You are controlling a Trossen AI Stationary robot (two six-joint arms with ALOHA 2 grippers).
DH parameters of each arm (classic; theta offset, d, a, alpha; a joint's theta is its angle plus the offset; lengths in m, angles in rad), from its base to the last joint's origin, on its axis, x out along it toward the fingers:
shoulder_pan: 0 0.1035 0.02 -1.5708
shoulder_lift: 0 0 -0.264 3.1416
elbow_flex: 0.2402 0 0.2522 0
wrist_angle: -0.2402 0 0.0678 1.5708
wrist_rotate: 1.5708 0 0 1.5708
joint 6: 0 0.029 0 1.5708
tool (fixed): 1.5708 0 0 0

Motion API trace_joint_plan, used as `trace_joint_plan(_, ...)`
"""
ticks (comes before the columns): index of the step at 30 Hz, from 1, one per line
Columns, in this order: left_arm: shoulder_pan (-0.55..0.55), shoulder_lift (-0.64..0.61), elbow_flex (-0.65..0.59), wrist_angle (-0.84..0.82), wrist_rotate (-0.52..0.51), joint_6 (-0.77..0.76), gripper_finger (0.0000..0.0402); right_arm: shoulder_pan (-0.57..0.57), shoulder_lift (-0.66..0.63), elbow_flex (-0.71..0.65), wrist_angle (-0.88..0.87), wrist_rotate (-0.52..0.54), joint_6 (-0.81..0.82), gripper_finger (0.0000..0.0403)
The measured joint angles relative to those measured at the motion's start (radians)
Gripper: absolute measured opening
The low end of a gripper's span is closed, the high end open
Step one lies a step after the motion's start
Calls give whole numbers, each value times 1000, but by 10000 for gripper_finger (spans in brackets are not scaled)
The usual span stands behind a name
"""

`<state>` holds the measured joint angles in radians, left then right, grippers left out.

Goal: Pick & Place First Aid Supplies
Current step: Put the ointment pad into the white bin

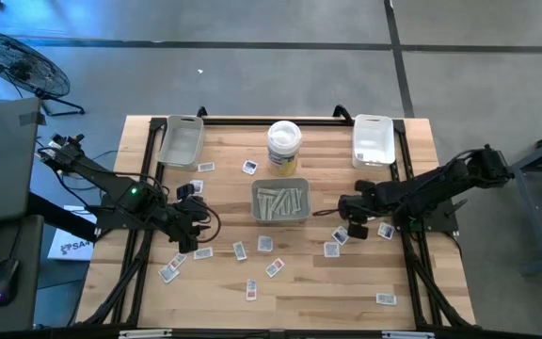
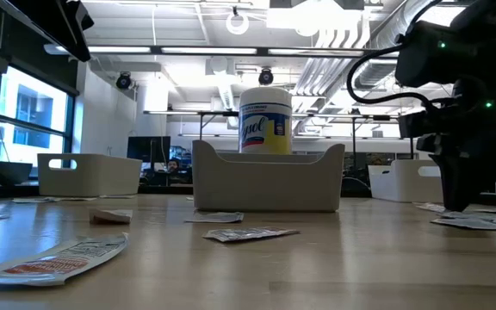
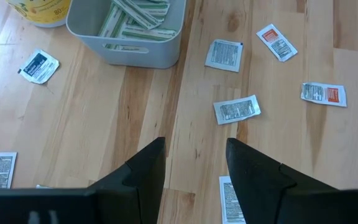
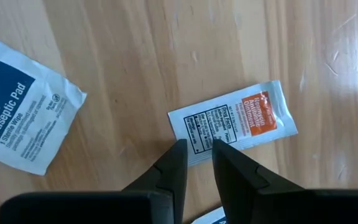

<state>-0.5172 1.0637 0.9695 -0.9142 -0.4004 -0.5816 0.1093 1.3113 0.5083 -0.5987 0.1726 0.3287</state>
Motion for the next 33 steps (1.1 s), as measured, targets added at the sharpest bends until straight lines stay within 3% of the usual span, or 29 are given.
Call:
trace_joint_plan(10,0,0,0,0,0,0,166,-7,4,92,-60,54,-29,71)
trace_joint_plan(15,0,0,0,0,0,0,166,-77,3,125,-66,102,-117,71)
trace_joint_plan(24,0,0,0,0,0,0,166,-274,5,47,56,-15,-267,71)
trace_joint_plan(33,0,0,0,0,0,0,166,-335,5,11,111,-120,-311,71)
